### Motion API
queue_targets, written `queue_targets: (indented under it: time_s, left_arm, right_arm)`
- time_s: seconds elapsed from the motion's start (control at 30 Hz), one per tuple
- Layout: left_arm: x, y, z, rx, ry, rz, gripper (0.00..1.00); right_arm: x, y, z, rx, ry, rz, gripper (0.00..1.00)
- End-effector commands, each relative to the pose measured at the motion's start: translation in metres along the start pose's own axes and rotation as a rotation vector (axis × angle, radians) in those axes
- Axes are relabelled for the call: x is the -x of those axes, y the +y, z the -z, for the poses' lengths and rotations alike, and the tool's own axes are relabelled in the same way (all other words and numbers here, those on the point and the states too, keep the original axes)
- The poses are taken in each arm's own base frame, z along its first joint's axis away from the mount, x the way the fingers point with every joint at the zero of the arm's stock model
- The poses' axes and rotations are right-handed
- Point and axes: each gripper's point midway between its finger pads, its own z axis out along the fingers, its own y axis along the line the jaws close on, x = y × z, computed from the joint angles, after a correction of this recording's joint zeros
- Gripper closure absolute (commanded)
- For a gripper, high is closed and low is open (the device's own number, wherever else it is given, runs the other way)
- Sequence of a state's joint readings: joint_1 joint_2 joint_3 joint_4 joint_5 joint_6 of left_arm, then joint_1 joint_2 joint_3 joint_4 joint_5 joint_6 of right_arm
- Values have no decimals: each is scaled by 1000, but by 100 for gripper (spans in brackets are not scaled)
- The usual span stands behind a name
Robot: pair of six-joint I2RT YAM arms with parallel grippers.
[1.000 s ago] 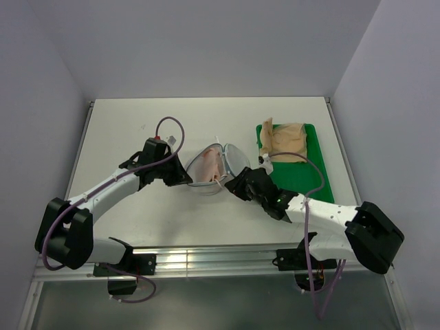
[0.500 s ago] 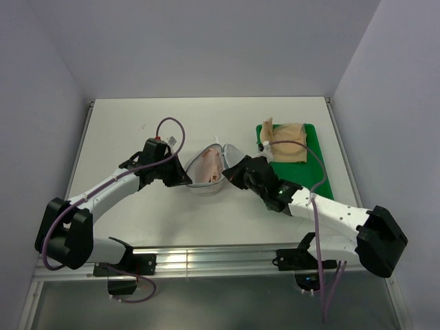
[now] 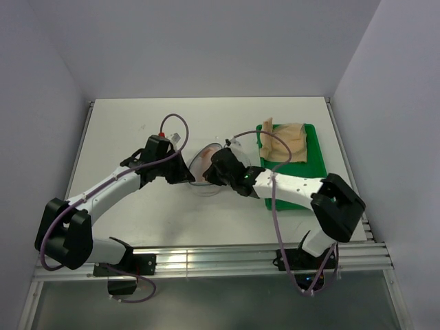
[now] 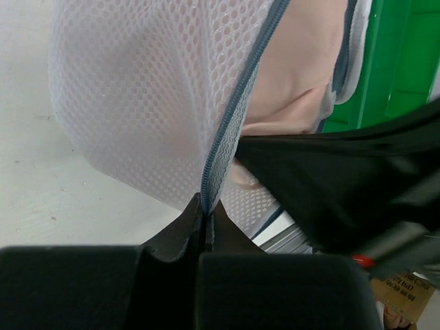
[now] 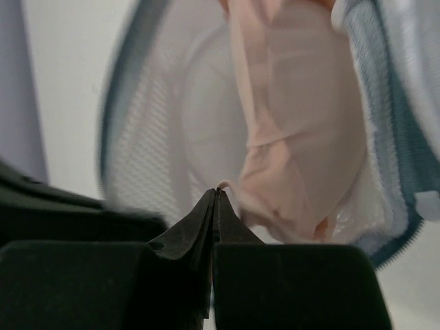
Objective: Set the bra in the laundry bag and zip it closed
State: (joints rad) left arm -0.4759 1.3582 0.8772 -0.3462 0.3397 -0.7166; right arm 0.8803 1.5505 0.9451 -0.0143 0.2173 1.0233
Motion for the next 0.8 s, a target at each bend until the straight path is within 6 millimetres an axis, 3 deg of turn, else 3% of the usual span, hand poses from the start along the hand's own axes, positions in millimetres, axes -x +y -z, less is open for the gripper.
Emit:
queue_targets:
  time_s: [0.0,0.13,0.3,0.4,0.43,0.5,0.53,0.63,0.77]
  left_arm:
    - [14,-17,8,-39,-35,-51,100]
    - [15,-18,6,-45,-35,-51,100]
    - [13,-10,2,-15,-29,-44,100]
    - [14,-4,0,9,-38,-30,100]
    - [18,1,1,24,-47,-18,100]
    - [21,14,1,60,-52,20,100]
    - [28,22,4,71,-67,51,100]
    - [34,40,7,102,-77,100,100]
    - [32,57,11,139,-79,128,100]
  right_arm:
    - [-12,6,-11,-33,15,52,100]
    - [-34,-10,-29,-100,65,80,100]
    - [-13,-5,-13,-105,-4,98,97]
    - [4,6,2,-99,-40,120,90]
    - [10,14,7,-81,-49,117,80]
    - [14,20,13,-68,-51,120,71]
    - [16,25,18,-49,-50,116,60]
    - [23,36,29,-15,-60,113,48]
    - [34,39,41,-14,-85,104,47]
